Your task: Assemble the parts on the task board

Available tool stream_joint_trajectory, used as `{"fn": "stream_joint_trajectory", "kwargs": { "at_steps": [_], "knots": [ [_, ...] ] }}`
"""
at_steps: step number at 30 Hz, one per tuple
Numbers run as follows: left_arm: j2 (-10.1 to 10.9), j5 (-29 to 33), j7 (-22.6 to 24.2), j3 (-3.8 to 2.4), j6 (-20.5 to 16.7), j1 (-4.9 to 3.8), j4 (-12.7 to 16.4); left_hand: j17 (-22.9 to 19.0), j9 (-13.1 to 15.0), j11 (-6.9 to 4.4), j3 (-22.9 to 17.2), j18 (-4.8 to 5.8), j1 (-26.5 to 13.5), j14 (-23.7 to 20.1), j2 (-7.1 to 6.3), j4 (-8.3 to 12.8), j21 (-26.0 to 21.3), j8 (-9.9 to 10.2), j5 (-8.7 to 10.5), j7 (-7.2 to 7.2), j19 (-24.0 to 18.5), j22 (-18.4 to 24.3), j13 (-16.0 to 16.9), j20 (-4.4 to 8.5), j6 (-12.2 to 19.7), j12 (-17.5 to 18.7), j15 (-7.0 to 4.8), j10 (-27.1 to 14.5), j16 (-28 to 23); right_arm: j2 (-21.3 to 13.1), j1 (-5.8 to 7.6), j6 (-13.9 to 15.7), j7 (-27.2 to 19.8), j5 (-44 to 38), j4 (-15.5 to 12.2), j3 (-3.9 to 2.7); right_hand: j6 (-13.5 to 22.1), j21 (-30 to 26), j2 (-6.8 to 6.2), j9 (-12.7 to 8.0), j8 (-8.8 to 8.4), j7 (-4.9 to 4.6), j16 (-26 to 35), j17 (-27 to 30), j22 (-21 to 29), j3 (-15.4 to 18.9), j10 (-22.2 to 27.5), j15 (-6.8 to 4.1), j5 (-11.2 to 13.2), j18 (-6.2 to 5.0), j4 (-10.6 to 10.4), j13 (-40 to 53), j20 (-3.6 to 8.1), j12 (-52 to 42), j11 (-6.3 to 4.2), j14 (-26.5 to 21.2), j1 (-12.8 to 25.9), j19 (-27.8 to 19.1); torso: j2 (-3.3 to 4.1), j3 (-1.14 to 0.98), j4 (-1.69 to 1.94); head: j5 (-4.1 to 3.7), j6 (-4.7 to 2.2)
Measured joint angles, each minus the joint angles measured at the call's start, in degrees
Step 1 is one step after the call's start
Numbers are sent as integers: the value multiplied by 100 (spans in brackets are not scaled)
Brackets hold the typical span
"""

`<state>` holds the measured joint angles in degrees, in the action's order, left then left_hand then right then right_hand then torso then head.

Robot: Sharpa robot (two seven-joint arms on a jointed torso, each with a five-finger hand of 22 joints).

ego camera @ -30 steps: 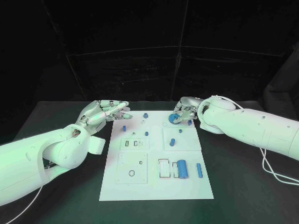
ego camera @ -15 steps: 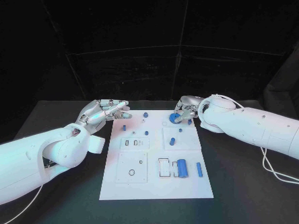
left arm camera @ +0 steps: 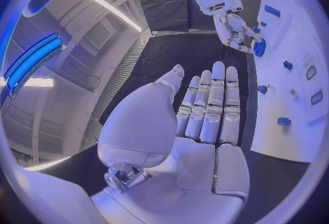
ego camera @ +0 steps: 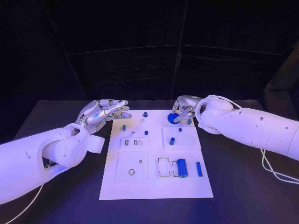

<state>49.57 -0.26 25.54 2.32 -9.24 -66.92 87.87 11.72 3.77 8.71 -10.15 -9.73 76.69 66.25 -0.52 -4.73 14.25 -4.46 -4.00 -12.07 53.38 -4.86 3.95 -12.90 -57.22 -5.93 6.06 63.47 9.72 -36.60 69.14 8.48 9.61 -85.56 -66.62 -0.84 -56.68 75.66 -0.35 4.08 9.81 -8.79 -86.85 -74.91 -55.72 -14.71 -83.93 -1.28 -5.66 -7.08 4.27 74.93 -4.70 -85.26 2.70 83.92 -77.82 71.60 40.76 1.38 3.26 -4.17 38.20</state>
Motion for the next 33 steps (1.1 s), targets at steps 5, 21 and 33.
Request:
{"fn": "stream_joint_trajectory", "kwargs": {
  "at_steps": [5,21,33],
  "knots": [
    [0,14,-7,0,8,0,-1,7,0,0,-17,0,0,0,0,17,0,0,0,0,3,0,0,0,0,0,0,0,0,-31,-18,222,-30,-100,-170,6,-1,29,106,-5,-1,-1,0,0,-26,-31,-9,-29,8,0,30,0,21,-32,-47,12,98,21,0,1,-2,3,-7],
    [-7,35,-31,0,8,0,-23,27,0,21,-39,0,-1,0,-1,72,0,23,24,-21,40,13,-9,-1,21,62,0,-21,-23,435,-15,913,-57,-333,-504,0,-2,29,59,-245,-4,-2,0,1,-36,-90,-9,-28,-81,-1,-22,0,21,-32,-46,12,344,20,-5,9,19,35,-59],
    [-46,40,-33,0,-18,0,-66,27,0,21,-55,0,-1,0,-1,87,0,23,24,-20,40,12,-8,-1,21,62,0,-21,-23,1087,-80,786,28,-563,-131,4,-4,28,-2,-244,-39,-3,0,1,-41,-166,-10,-27,-81,-2,-72,-1,20,-32,-45,12,403,20,3,-1,19,80,-39]
  ]
}}
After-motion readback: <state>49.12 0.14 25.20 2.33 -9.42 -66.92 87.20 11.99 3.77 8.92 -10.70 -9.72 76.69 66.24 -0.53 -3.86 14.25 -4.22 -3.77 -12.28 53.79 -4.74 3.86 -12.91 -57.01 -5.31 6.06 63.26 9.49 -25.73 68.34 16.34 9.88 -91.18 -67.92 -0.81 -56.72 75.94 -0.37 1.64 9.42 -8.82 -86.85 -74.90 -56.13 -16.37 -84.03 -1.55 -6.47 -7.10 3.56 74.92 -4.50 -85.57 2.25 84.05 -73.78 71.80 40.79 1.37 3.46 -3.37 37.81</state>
